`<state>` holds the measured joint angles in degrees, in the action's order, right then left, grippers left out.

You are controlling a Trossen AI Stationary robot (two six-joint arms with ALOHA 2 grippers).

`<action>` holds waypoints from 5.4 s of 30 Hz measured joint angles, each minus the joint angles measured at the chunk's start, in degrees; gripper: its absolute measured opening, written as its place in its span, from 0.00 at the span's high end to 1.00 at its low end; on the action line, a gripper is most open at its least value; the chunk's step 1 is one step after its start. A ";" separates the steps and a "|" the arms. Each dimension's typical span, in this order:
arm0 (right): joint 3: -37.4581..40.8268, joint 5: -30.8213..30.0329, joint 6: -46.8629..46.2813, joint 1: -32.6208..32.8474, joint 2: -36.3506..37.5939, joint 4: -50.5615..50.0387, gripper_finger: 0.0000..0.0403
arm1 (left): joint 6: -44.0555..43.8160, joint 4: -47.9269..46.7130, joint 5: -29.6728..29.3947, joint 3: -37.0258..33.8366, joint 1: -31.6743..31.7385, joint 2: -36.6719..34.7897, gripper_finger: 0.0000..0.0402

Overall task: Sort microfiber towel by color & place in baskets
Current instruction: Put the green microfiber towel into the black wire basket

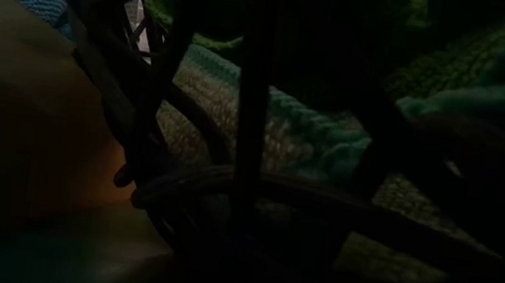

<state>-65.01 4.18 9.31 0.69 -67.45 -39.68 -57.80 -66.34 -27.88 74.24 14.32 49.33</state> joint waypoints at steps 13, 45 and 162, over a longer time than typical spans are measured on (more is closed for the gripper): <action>0.00 -0.02 3.03 0.02 -1.39 1.12 0.45 | 13.75 0.58 13.62 0.00 29.22 11.71 0.58; 0.00 -0.02 3.01 0.02 -2.55 0.09 0.45 | 22.05 2.99 32.06 0.00 50.76 47.04 0.58; -0.02 -16.65 13.54 0.02 -10.85 64.91 0.45 | 30.81 70.13 37.86 0.02 -3.30 26.23 0.98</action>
<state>-65.04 -12.47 22.85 0.71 -78.30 25.23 -26.99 3.79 9.98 74.26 11.02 75.55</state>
